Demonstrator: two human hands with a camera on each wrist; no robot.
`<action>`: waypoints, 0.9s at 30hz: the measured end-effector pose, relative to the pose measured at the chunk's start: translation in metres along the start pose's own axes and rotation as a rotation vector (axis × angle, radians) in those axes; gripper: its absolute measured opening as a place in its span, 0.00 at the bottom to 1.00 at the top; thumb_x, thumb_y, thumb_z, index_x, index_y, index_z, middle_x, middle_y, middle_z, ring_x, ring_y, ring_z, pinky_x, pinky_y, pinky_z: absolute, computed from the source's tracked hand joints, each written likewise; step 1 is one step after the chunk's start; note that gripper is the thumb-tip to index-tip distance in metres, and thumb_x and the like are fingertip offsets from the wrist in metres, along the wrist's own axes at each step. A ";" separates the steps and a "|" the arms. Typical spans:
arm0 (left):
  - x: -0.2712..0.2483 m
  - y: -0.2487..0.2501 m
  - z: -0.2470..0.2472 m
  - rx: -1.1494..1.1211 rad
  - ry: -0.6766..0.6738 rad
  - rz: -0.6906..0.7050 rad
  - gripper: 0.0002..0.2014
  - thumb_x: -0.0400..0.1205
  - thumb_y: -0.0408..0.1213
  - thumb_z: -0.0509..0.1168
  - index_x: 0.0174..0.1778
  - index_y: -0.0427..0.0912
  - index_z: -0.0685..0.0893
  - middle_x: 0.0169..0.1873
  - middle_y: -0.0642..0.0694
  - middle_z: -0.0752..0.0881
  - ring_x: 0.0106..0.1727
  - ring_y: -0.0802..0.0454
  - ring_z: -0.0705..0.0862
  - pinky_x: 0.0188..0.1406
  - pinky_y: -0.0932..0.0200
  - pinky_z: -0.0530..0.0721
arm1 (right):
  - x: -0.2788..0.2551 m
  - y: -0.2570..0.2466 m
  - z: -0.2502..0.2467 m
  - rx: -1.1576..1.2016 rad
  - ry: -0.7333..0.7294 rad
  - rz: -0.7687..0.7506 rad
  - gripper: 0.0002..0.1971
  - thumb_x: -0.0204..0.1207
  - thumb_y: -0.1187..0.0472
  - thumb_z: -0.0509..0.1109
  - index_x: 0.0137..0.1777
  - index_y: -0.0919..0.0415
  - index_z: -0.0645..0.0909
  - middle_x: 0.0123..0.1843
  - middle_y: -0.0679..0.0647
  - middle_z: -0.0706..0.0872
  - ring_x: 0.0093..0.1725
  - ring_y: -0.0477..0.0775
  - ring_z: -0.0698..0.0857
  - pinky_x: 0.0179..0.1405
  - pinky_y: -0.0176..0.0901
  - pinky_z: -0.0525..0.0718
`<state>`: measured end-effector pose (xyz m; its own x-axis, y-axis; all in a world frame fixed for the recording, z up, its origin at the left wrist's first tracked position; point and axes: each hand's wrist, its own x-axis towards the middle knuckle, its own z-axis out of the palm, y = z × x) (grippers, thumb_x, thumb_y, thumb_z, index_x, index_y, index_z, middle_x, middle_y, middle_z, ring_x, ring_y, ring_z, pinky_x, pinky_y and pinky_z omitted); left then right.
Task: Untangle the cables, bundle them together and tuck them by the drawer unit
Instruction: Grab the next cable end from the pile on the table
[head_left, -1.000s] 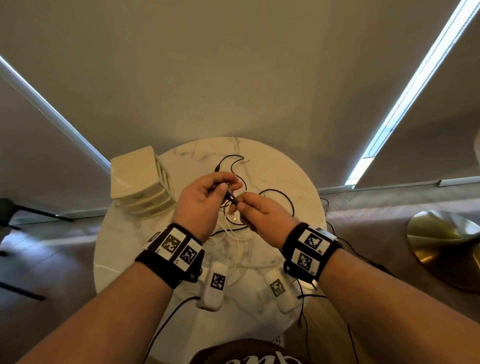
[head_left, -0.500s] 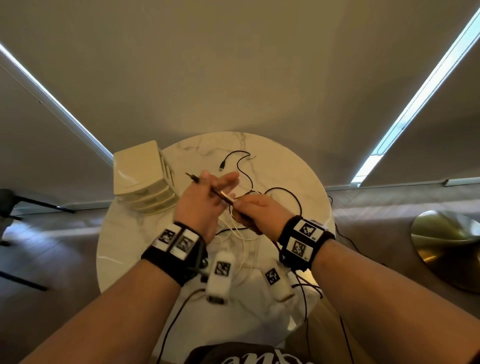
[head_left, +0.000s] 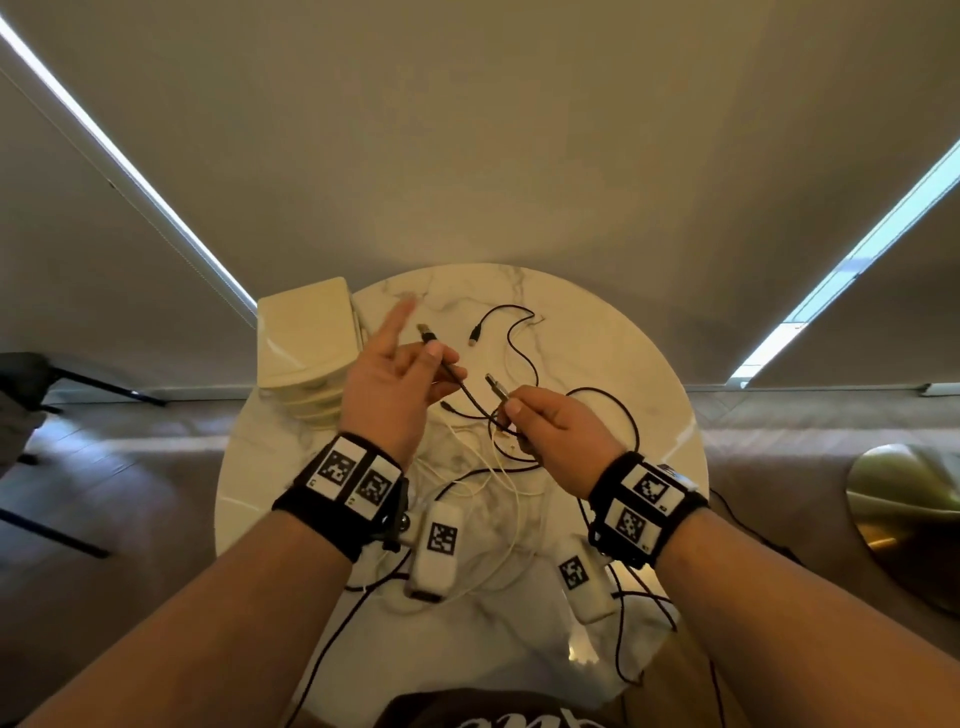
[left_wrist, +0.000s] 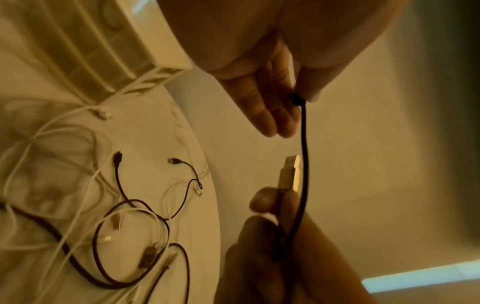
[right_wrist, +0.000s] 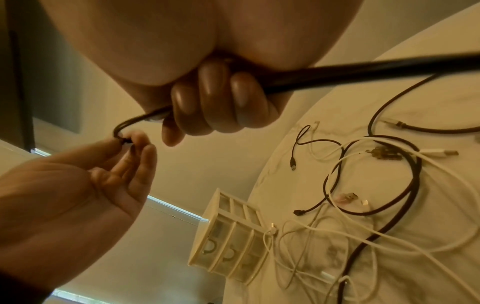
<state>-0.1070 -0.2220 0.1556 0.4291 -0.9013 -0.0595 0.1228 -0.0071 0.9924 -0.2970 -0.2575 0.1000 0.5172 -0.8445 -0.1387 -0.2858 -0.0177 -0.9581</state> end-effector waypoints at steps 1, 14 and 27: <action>-0.002 0.001 0.001 0.070 -0.042 0.030 0.20 0.89 0.27 0.64 0.75 0.50 0.81 0.42 0.46 0.93 0.49 0.47 0.93 0.57 0.46 0.92 | 0.001 -0.004 0.002 0.022 0.014 0.004 0.15 0.88 0.47 0.60 0.46 0.49 0.86 0.29 0.45 0.77 0.31 0.49 0.76 0.36 0.51 0.78; -0.043 -0.015 0.025 -0.175 -0.210 -0.336 0.25 0.79 0.45 0.71 0.74 0.43 0.84 0.55 0.42 0.93 0.61 0.46 0.91 0.65 0.45 0.88 | -0.006 -0.037 0.006 0.359 -0.023 0.047 0.17 0.92 0.59 0.58 0.44 0.61 0.84 0.24 0.44 0.73 0.23 0.44 0.67 0.22 0.33 0.67; -0.011 0.000 0.018 -0.601 0.175 -0.316 0.21 0.92 0.54 0.54 0.37 0.48 0.72 0.26 0.50 0.75 0.23 0.53 0.75 0.28 0.58 0.80 | -0.027 0.025 -0.017 -0.429 -0.369 0.258 0.20 0.81 0.35 0.68 0.38 0.50 0.80 0.31 0.45 0.80 0.30 0.45 0.78 0.33 0.42 0.74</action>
<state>-0.1282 -0.2198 0.1586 0.4231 -0.8119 -0.4022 0.7173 0.0289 0.6962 -0.3316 -0.2440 0.0837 0.6111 -0.6108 -0.5034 -0.6981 -0.1161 -0.7065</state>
